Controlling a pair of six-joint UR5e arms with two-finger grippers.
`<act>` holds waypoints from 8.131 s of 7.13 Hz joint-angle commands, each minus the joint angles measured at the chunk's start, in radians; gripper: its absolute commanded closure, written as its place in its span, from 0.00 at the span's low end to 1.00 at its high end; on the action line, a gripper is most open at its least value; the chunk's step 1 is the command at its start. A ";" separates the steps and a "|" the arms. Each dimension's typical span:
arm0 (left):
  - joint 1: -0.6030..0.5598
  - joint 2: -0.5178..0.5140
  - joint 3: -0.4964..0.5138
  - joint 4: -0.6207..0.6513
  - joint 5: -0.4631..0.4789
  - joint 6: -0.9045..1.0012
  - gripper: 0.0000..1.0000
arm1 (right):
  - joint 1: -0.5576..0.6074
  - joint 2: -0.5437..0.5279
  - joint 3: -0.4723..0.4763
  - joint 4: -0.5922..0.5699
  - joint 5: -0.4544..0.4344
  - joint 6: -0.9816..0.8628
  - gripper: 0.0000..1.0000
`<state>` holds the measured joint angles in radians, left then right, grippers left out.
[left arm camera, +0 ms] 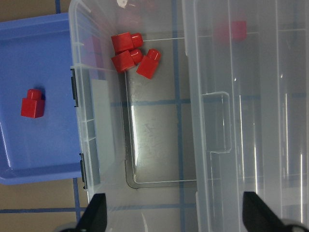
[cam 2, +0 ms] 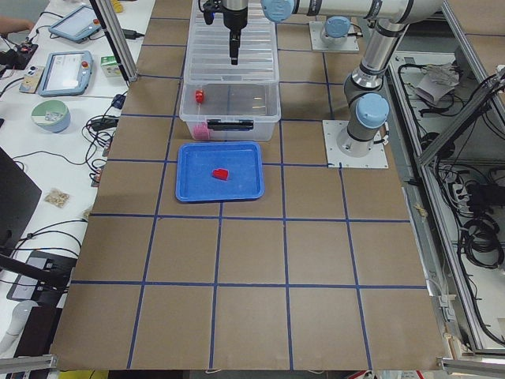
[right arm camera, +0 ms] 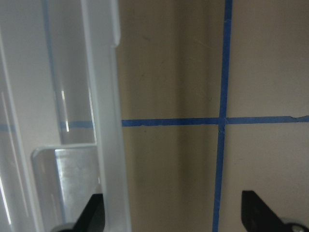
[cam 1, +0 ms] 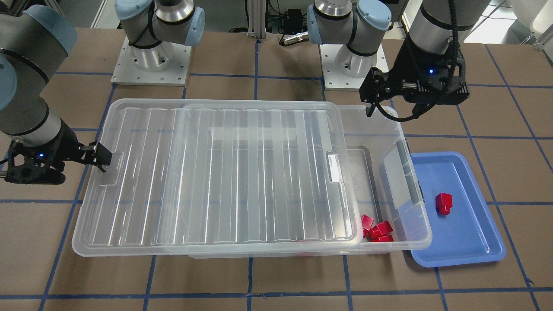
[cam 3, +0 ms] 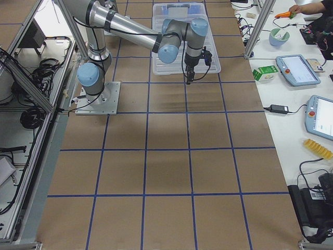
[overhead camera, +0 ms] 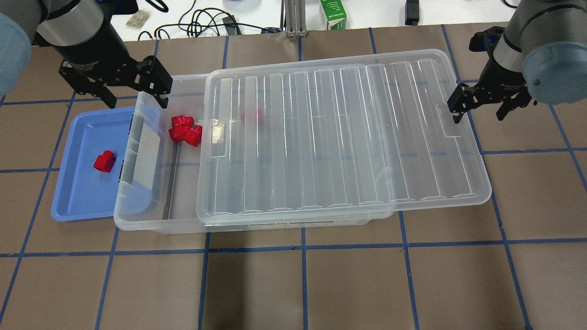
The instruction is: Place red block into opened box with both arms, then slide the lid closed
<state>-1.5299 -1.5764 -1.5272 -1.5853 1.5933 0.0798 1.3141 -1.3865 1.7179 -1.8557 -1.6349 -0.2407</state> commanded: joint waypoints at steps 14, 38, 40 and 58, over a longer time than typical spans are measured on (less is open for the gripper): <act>0.505 -0.361 -0.278 0.554 0.017 0.798 0.00 | -0.107 -0.015 -0.004 0.003 -0.069 -0.002 0.00; 0.008 -0.201 -0.473 0.587 0.002 0.092 0.89 | 0.214 -0.172 -0.185 0.210 0.098 0.277 0.00; 0.011 -0.249 -0.511 0.646 -0.001 0.101 0.71 | 0.212 -0.170 -0.178 0.210 0.096 0.264 0.00; -0.039 0.024 -0.039 0.021 0.011 0.077 0.00 | -0.221 -0.045 0.045 0.004 -0.048 -0.283 0.00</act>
<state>-1.5693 -1.5525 -1.5661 -1.5647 1.6046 0.1565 1.0752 -1.4425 1.7619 -1.8522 -1.6908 -0.5454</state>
